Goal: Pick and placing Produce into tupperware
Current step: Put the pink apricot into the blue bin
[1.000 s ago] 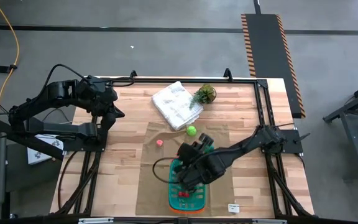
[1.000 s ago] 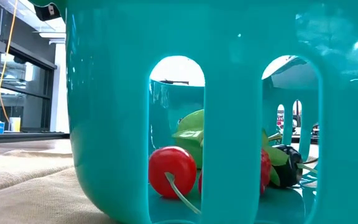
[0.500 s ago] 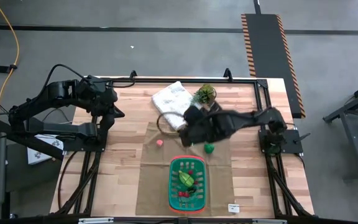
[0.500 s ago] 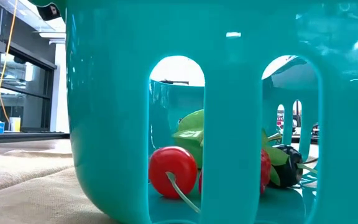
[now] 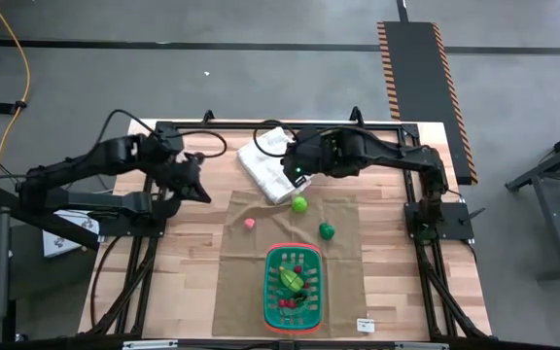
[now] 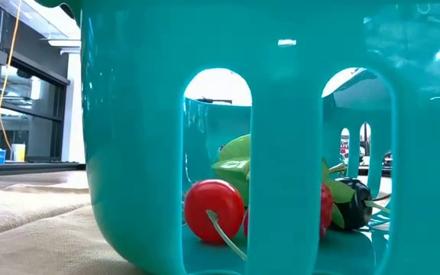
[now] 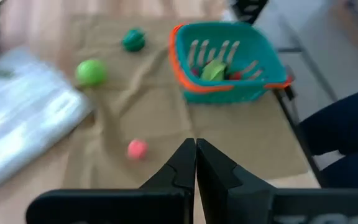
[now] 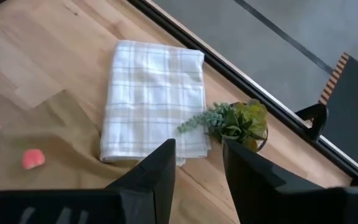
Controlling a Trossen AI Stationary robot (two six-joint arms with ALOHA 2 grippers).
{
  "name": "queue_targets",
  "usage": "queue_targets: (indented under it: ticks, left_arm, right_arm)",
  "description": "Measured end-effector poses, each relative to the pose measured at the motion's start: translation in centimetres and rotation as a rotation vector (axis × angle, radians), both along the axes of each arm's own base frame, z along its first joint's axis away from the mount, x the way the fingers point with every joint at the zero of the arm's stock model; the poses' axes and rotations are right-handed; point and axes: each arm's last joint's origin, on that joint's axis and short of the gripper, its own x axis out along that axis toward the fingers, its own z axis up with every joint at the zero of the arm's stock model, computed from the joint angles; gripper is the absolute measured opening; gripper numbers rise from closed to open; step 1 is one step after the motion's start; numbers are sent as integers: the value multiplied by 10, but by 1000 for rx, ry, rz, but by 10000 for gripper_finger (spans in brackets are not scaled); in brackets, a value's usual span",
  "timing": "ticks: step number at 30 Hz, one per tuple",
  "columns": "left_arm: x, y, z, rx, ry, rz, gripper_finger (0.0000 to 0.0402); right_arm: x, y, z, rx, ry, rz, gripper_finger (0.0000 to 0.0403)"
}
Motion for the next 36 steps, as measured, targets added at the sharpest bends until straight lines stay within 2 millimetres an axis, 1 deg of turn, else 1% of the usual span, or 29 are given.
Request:
queue_targets:
  ticks: [3, 6, 8, 11, 13, 15, 19, 23, 26, 28, 30, 33, 36]
  left_arm:
    - [11, 2, -18, -70, -69, -47, 3]
    - [18, 6, -39, -138, -39, -5, 3]
    - [18, 11, -45, -153, -17, 43, 3]
    - [15, 18, -48, -160, -19, 85, 3]
    - [10, 25, -47, -158, -31, 134, 3]
    - [0, 31, -43, -157, -56, 189, 3]
    - [-25, 37, -38, -168, -109, 295, 3]
    - [-50, 30, -45, -164, -170, 416, 3]
    - [-61, 21, -56, -221, -229, 494, 3]
    - [-65, 14, -63, -247, -271, 518, 3]
    - [-71, 7, -72, -236, -311, 553, 3]
    - [-73, 1, -84, -260, -390, 567, 3]
    - [-73, -5, -86, -343, -472, 525, 16]
  right_arm:
    - [0, -1, 0, 3, -1, -5, 126]
    - [0, -1, 0, 16, -6, -8, 126]
    - [0, -1, 0, 15, -6, -7, 126]
    - [0, 0, 0, 8, 8, 13, 126]
    - [0, -2, 0, -2, 26, 33, 126]
    - [0, -5, 0, -11, 43, 49, 126]
    - [0, -13, 0, -32, 85, 84, 126]
    - [-1, -21, 0, -37, 118, 111, 126]
    - [-2, -27, 0, -40, 131, 112, 126]
    - [-2, -32, 0, -39, 132, 101, 126]
    - [-3, -36, -1, -36, 134, 95, 126]
    - [-3, -39, -1, -13, 141, 109, 126]
    - [-3, -41, -1, 14, 136, 116, 126]
